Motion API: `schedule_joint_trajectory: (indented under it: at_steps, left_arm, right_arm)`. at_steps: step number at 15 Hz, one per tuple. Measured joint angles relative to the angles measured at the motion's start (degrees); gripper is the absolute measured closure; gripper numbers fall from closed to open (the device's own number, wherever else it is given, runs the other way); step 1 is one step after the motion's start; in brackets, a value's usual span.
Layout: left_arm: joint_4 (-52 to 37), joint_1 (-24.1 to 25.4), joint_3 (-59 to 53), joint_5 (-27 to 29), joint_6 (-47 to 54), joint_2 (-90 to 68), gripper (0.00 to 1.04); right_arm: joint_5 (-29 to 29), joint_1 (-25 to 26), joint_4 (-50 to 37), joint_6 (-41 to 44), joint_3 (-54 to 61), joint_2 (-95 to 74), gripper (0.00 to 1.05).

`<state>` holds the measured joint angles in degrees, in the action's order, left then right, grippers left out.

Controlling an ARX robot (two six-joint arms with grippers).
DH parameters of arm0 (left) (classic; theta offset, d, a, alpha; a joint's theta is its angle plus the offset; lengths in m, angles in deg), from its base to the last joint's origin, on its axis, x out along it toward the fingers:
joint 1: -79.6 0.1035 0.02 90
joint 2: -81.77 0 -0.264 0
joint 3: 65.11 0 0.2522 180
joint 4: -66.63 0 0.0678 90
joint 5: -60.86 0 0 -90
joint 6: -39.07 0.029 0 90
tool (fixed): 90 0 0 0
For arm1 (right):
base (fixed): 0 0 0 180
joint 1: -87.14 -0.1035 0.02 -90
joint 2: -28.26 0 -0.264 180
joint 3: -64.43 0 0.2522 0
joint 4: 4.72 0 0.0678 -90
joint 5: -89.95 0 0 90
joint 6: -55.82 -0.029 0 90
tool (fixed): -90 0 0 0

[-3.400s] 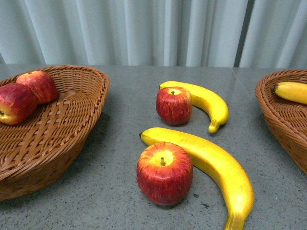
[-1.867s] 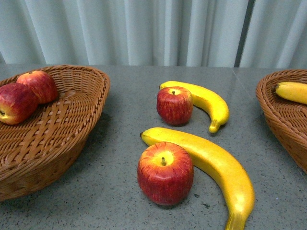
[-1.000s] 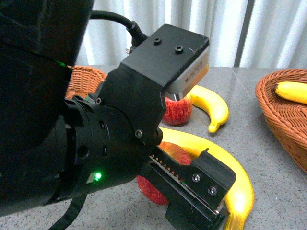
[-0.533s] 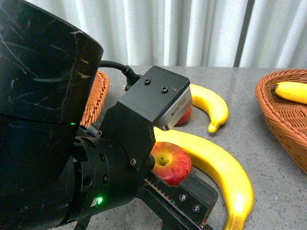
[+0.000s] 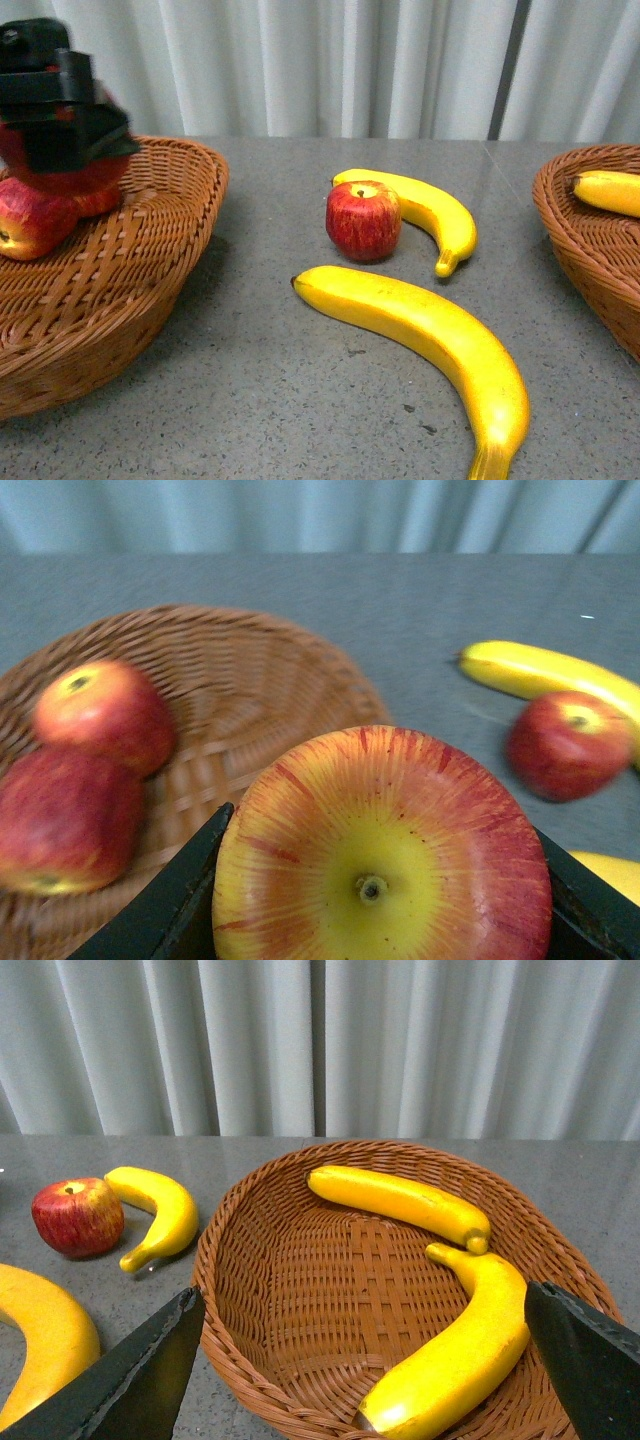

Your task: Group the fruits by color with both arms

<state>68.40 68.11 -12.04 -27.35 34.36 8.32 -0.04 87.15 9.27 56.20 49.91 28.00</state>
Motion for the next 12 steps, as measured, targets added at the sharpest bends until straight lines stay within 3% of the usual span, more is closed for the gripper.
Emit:
schedule_joint_trajectory:
  at_steps: [4,8,11,12]
  left_arm:
    - [1.3,8.0,-0.5,-1.9,-4.5,-3.8,0.39]
    - [1.4,9.2,-3.1,-2.9,-4.0,-7.1,0.38]
    - [1.2,9.1,-4.2,-2.8,-3.5,-6.3,0.06]
    - [1.4,8.4,-4.9,-2.2,-2.6,-4.6,0.07]
  right_arm:
    - [0.0,0.0,0.0,0.0,0.0,0.0,0.07]
    - [0.0,0.0,0.0,0.0,0.0,0.0,0.07]
    - [0.0,0.0,0.0,0.0,0.0,0.0,0.07]
    - [0.0,0.0,0.0,0.0,0.0,0.0,0.07]
